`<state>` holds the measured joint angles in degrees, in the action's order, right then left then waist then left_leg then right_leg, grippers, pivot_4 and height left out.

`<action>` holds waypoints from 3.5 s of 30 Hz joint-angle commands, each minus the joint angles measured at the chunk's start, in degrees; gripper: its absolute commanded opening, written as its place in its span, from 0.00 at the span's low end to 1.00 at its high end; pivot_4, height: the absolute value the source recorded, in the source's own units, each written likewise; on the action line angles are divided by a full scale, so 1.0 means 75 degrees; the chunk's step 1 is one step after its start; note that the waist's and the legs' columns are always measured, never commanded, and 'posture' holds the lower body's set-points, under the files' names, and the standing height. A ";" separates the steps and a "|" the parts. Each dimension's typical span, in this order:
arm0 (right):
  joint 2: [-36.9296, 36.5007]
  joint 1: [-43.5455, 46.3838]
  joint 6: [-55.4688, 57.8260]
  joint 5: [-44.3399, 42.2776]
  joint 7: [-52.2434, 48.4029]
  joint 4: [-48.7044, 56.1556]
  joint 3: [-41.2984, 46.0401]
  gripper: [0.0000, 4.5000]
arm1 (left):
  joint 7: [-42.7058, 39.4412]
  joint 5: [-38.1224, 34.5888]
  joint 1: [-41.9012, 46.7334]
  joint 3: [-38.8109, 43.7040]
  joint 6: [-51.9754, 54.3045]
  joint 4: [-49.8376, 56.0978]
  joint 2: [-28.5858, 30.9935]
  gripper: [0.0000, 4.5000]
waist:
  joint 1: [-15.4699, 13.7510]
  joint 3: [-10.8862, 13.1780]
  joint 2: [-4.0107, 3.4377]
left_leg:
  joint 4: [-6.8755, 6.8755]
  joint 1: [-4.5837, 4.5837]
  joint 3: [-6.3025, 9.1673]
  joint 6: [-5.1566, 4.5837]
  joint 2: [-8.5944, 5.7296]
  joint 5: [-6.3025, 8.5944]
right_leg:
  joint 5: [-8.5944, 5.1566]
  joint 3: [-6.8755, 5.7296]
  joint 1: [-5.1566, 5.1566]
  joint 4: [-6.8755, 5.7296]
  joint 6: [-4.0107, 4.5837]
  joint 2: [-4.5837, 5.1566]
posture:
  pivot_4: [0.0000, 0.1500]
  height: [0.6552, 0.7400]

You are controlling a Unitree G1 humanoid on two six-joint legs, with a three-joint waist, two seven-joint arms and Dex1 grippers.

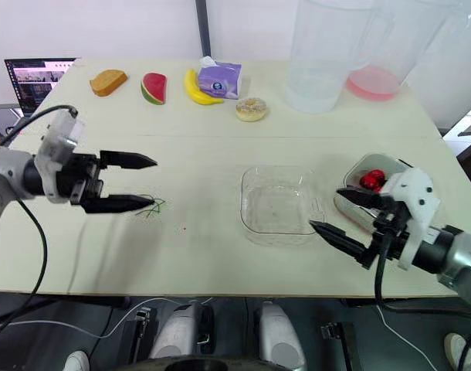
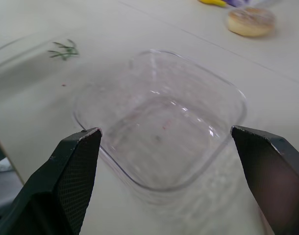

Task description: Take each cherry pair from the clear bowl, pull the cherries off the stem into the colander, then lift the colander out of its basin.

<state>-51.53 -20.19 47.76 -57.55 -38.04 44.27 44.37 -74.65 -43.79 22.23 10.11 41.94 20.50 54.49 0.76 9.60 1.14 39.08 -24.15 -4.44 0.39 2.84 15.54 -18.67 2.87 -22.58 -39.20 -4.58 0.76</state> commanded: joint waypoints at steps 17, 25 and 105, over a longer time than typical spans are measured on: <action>0.0943 -0.1581 -0.0436 0.0183 0.0450 0.0409 0.1373 1.00 | 0.0509 -0.0276 -0.0562 -0.0164 -0.0789 0.1002 -0.0504 1.00 | -0.0003 -0.0003 -0.0003 | -0.0011 0.0046 -0.0009 -0.0003 -0.0002 0.0003 | -0.0002 0.0012 0.0039 0.0007 0.0002 -0.0005 | 1.00 1.00; -0.1835 -0.0400 0.1154 0.0841 0.0327 -0.1197 0.0219 1.00 | 0.0630 -0.0001 -0.0676 -0.0596 -0.1111 0.1072 -0.0721 1.00 | 0.0031 -0.0003 -0.0003 | -0.0017 0.0060 -0.0021 -0.0004 0.0000 0.0003 | -0.0002 0.0025 0.0039 0.0008 0.0004 -0.0010 | 1.00 1.00; -0.3318 0.3412 0.1838 0.3523 -0.2131 -0.3033 -0.3071 0.05 | 0.1423 -0.0181 -0.0179 -0.0993 -0.0597 0.1000 -0.0838 1.00 | 0.0008 0.0003 -0.0010 | -0.0019 0.0041 -0.0030 -0.0007 0.0000 0.0005 | -0.0001 0.0025 0.0015 0.0007 0.0003 -0.0001 | 1.00 1.00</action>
<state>-76.08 4.85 61.76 -31.68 -54.30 20.21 18.72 -63.96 -44.73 20.32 2.47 37.44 27.14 48.20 0.82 9.62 1.07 38.94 -23.84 -4.67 0.34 2.84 15.58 -18.67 3.06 -22.46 -39.15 -4.56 0.75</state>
